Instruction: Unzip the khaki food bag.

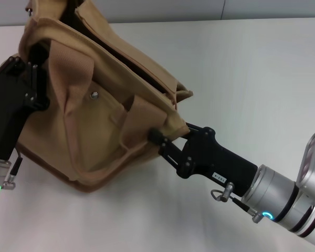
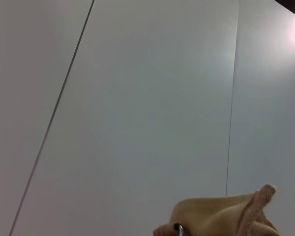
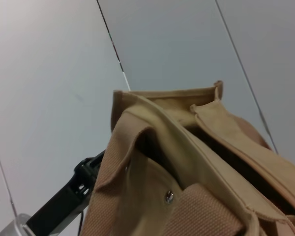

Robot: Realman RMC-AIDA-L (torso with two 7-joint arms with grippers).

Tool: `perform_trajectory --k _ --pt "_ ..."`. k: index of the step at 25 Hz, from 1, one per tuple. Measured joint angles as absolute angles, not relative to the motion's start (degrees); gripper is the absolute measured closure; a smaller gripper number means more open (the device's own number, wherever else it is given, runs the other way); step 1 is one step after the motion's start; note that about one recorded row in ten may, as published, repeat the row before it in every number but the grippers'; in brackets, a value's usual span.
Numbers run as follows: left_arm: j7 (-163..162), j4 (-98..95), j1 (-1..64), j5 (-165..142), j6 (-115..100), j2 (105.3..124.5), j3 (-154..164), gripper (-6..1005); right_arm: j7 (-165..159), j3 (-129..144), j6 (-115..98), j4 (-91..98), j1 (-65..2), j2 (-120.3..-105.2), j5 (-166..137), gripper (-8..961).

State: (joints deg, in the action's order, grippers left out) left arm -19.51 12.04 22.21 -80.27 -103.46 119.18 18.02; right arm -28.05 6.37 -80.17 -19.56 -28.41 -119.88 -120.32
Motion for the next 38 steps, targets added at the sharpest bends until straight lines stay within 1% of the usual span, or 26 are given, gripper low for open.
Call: perform_trajectory --k 3,11,19,25,27,31,33,36,38 --pt "-19.5 12.0 22.0 -80.3 -103.6 119.18 18.0 930 -28.4 5.6 -80.2 -19.3 -28.4 -119.89 -120.3 612" --pt "-19.6 12.7 21.7 -80.3 -102.4 119.18 18.1 931 -37.0 -1.2 -81.1 -13.1 -30.5 -119.72 -120.1 751" --pt "-24.7 13.5 24.3 -83.2 -90.7 119.16 18.1 930 -39.6 -11.9 -81.8 -9.3 -34.6 -119.5 -120.0 835" --pt "-28.0 13.3 26.0 -86.6 -83.9 119.14 18.1 930 -39.2 -16.3 -81.9 -7.7 -33.1 -119.48 -120.0 891" --pt "-28.1 13.3 25.9 -87.8 -84.3 119.07 18.2 878 -39.0 -17.6 -82.0 -7.5 -32.0 -119.48 -120.0 904" --pt "-31.2 9.1 24.5 -92.8 -89.3 118.78 18.2 773 -39.6 -17.9 -85.5 -6.2 -29.6 -119.26 -119.9 747" --pt "-33.2 5.9 23.4 -94.9 -93.3 118.78 18.2 693 -41.0 -18.0 -88.9 -4.5 -28.3 -119.18 -119.9 669" --pt "-36.2 0.4 21.4 -96.8 -100.4 118.59 18.4 574 -45.2 -17.6 -95.0 0.3 -26.9 -119.09 -120.0 584" --pt "-39.2 -4.9 20.2 -98.3 -104.9 118.39 19.5 515 -48.7 -16.1 -99.9 5.1 -26.7 -118.96 -121.3 527"
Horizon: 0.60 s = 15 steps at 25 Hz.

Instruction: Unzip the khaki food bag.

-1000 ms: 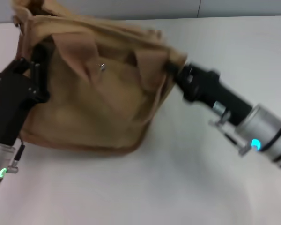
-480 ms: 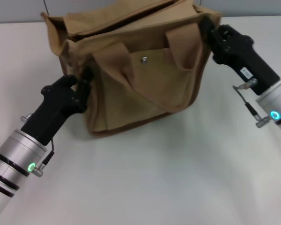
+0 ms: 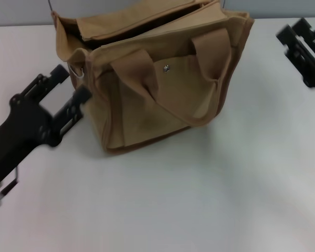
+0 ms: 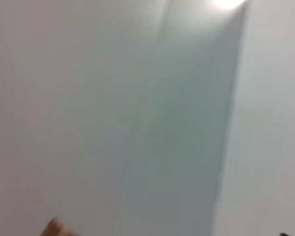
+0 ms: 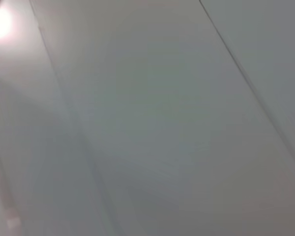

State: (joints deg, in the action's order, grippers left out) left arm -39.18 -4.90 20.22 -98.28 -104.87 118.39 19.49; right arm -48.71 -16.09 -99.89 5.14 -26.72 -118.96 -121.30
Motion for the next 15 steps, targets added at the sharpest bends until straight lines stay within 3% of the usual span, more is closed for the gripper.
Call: perform_trajectory --k 3,7,12,15 --pt "-46.1 -14.7 19.4 -102.4 -111.2 117.35 24.4 427 -51.7 -6.6 -109.9 14.2 -27.6 -117.6 -126.8 441" --pt "-54.1 -21.0 19.7 -105.6 -114.8 113.65 35.1 315 -54.9 6.4 -115.1 19.8 -28.1 -116.6 -129.1 260" --pt "-57.4 -21.7 19.9 -105.9 -114.8 112.2 40.9 198 -57.4 16.4 -115.2 23.3 -28.7 -119.07 -129.1 156" --pt "-58.0 -22.1 19.9 -106.0 -114.9 112.34 42.4 198 -57.3 18.2 -115.1 22.4 -29.6 -119.34 -129.1 126"
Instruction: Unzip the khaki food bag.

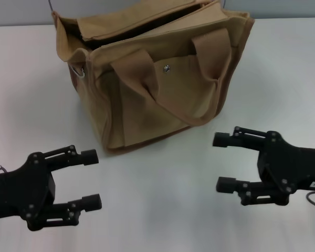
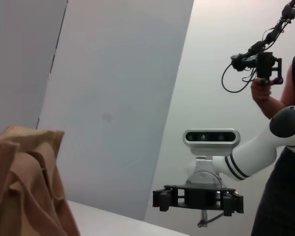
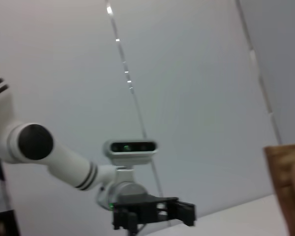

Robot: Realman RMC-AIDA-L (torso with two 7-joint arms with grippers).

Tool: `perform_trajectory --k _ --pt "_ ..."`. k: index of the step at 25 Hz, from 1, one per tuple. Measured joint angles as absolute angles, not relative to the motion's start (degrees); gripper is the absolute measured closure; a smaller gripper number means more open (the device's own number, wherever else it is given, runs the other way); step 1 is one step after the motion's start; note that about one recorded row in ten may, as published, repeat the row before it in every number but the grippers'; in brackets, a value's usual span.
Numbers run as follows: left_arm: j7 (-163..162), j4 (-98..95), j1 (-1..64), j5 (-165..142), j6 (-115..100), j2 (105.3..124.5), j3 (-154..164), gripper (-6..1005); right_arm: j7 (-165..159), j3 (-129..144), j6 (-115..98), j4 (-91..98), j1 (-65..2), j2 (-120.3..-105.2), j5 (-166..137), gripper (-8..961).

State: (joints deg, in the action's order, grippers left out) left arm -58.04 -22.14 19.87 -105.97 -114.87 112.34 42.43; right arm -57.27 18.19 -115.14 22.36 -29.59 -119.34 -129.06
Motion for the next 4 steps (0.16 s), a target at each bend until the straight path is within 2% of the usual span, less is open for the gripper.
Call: perform_trajectory --k 4 --pt "-58.1 -22.2 19.6 -106.0 -114.9 112.74 42.5 198 -57.1 18.6 -115.1 22.0 -30.5 -119.3 -129.1 126"
